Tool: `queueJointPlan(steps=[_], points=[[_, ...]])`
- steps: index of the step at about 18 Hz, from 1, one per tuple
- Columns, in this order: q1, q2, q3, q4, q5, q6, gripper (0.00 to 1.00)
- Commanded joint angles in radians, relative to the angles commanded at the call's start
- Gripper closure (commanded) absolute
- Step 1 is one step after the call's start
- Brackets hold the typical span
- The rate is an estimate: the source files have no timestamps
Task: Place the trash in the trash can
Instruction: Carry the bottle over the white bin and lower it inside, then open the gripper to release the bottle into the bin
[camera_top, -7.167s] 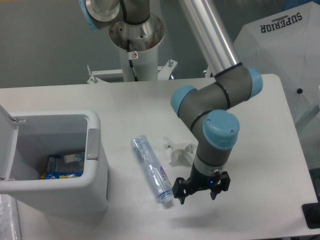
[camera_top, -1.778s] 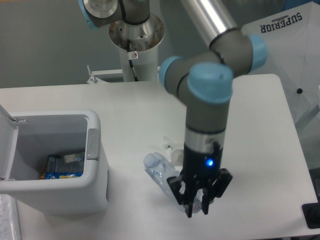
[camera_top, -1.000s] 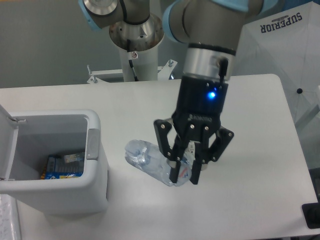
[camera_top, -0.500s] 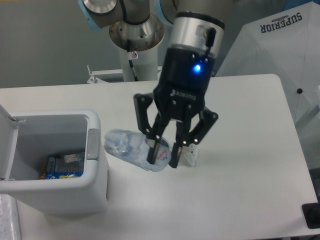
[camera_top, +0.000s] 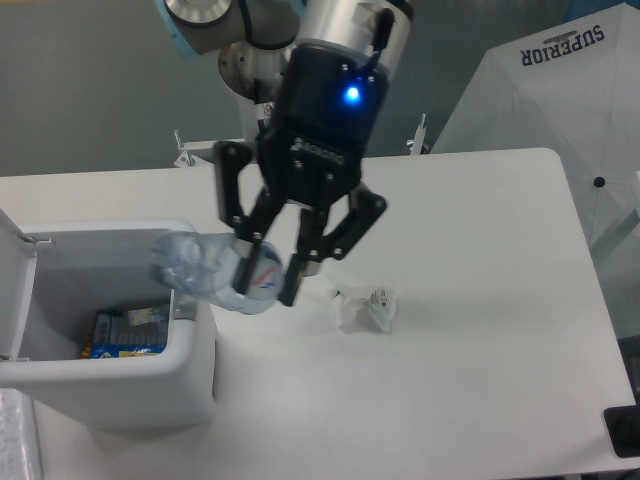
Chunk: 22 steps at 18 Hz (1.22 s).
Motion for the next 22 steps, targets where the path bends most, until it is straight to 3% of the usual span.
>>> queueJointPlan(steps=[5, 11, 17, 20, 22], points=[[-0.055, -0.023, -0.006, 0.005, 0.000, 0.092, 0.67], [-0.146, -0.012, -0.107, 0.009, 0.000, 0.325, 0.63], [-0.172, -0.011, -0.149, 0.009, 0.000, 0.341, 0.65], [-0.186, -0.008, -0.164, 0.009, 0.000, 0.342, 0.59], [-0.186, -0.003, -0.169, 0.009, 0.000, 0.344, 0.46]])
